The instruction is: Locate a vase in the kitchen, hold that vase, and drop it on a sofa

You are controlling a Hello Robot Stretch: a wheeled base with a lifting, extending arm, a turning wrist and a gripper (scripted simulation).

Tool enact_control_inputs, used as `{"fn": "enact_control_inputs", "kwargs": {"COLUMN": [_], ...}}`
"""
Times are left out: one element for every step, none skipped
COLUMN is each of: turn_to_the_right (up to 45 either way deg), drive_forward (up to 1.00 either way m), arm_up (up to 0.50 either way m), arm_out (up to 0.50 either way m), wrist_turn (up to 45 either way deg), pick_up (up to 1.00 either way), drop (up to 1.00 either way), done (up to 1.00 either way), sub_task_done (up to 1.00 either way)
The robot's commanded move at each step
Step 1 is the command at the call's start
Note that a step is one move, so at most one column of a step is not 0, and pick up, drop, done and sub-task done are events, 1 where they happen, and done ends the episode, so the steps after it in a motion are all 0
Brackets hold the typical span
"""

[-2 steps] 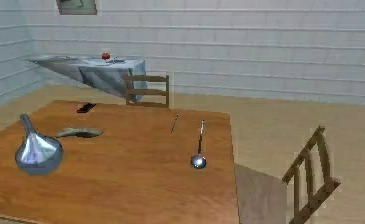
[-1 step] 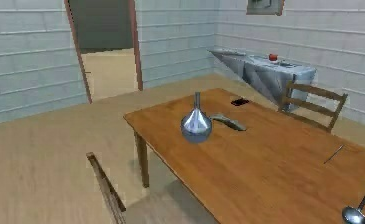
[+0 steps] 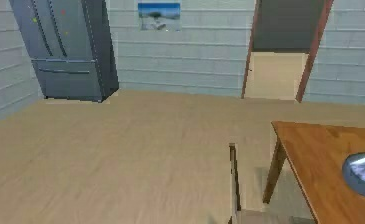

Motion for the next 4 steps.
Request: {"fn": "enact_control_inputs", "kwargs": {"turn_to_the_right": [-36.0, 45.0, 33.0, 0.0], "drive_forward": [0.0, 0.0, 0.0, 0.2], "arm_up": [0.0, 0.0, 0.0, 0.0], "arm_out": [0.0, 0.0, 0.0, 0.0], "wrist_turn": [0.0, 0.0, 0.0, 0.0], "pick_up": [0.0, 0.0, 0.0, 0.0], "drop": [0.0, 0.0, 0.0, 0.0], "done": [0.0, 0.0, 0.0, 0.0], "sub_task_done": [0.0, 0.0, 0.0, 0.0]}}
